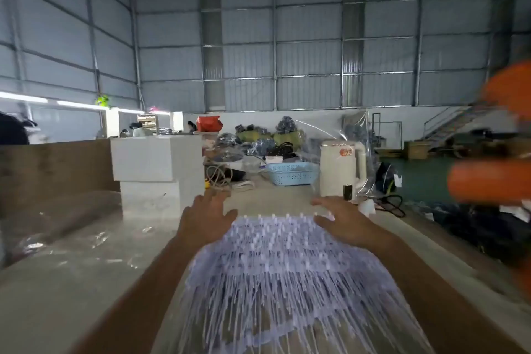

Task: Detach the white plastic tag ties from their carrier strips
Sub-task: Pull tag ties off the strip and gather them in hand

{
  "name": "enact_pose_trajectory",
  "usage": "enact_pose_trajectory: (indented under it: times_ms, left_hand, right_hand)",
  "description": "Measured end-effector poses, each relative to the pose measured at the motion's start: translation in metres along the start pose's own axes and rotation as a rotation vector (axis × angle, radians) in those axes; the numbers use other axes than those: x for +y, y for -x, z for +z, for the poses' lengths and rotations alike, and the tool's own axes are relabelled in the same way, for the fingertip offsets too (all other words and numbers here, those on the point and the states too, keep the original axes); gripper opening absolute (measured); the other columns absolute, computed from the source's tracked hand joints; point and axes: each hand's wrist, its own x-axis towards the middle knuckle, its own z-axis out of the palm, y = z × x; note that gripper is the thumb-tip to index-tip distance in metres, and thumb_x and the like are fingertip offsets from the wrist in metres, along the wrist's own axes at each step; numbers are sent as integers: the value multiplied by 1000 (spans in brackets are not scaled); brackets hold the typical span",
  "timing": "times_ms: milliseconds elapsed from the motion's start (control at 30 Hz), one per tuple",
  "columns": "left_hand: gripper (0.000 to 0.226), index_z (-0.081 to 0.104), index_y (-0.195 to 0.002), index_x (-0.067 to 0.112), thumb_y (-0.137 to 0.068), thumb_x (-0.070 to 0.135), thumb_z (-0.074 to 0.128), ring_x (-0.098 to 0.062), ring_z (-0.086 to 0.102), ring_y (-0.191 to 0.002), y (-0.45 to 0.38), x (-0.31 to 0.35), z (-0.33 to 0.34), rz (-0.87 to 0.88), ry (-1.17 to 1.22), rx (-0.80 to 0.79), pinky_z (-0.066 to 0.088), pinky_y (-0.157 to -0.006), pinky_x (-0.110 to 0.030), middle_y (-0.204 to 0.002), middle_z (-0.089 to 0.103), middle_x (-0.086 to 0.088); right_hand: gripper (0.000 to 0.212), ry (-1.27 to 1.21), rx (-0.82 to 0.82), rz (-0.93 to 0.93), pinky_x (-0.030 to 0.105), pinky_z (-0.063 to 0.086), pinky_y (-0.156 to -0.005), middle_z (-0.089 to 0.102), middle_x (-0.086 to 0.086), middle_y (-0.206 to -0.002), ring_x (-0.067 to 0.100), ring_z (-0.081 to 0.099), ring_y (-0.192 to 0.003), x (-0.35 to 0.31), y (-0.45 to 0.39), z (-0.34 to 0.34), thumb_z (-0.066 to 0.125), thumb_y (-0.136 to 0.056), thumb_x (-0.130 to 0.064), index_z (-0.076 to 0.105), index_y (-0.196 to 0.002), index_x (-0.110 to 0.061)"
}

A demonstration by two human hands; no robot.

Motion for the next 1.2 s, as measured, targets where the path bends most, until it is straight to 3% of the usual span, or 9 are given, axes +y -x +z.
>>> enact_pose_trajectory:
  times_ms: [200, 367, 500, 600, 667, 767, 900, 1067, 1200]
  left_hand:
    - [58, 43, -149, 27, -98, 53, 52, -29, 51, -132, 10, -30, 60, -189, 272, -244, 40, -110, -39, -152, 45, -6]
    - [28, 68, -113, 9, -96, 31, 62, -26, 61, -113, 7, -30, 52, -110, 275, -99, 40, -82, -24, -121, 66, -10]
    - [25, 71, -109, 26, -85, 32, 77, -15, 58, -106, 0, -38, 46, -166, 424, -81, 44, -83, -21, -107, 58, 12]
    - [23, 74, -106, 19, -86, 30, 78, -20, 62, -106, -6, -42, 42, -197, 558, -54, 48, -94, -33, -115, 64, 4]
    - [13, 75, -98, 15, -87, 21, 78, -26, 66, -102, -5, -41, 43, -207, 708, 6, 52, -89, -35, -108, 70, -4]
    - [12, 74, -99, 7, -87, 7, 75, -21, 68, -90, -5, -40, 41, -228, 839, 84, 50, -67, -17, -104, 72, -8]
    - [21, 72, -108, 5, -87, 0, 71, -16, 63, -94, 0, -35, 33, -236, 1018, 93, 45, -71, -22, -112, 69, -10]
    - [33, 69, -111, -3, -80, -14, 69, -27, 66, -96, 4, -35, 25, -209, 1132, 146, 50, -77, -23, -105, 71, -23]
    - [32, 67, -112, 6, -83, -7, 72, -27, 72, -82, 1, -31, 27, -261, 1177, 20, 55, -74, -33, -91, 74, -21]
  right_hand:
    - [57, 330, -254, 128, 41, 15, -123, 13, 0, -168, 19, 13, -154, 34, 7, 46, 26, -103, -60, 25, -156, -38]
    - [52, 286, -314, 122, 40, 35, -113, 43, -1, -152, 21, 43, -137, 22, 0, 16, 45, -99, -59, 48, -144, -35]
    - [15, 84, -146, 47, 33, 48, -93, 64, -6, -118, 14, 61, -105, 22, 1, 1, 56, -100, -39, 66, -110, -35]
    - [36, 107, 136, 177, 41, 42, -106, 57, 3, -136, 26, 52, -125, 37, 2, 0, 54, -101, -32, 59, -135, -22]
    - [45, 127, 104, 317, 41, 40, -108, 53, 12, -144, 32, 51, -130, 48, 6, 7, 53, -101, -31, 50, -144, -19]
    - [33, 1, 81, 423, 37, 46, -98, 63, 14, -131, 32, 61, -115, 54, 10, 16, 55, -101, -31, 63, -127, -13]
    - [29, -86, 228, 328, 33, 44, -95, 66, 11, -124, 30, 60, -113, 55, 8, 10, 57, -99, -16, 66, -126, -10]
    - [28, -280, 474, 293, 21, 40, -45, 71, 3, -88, 15, 56, -58, 59, 6, 4, 54, -97, 1, 77, -100, -15]
    - [20, -292, 351, 270, 23, 48, -66, 70, 3, -93, 12, 62, -76, 60, 7, 6, 60, -95, -1, 75, -96, -15]
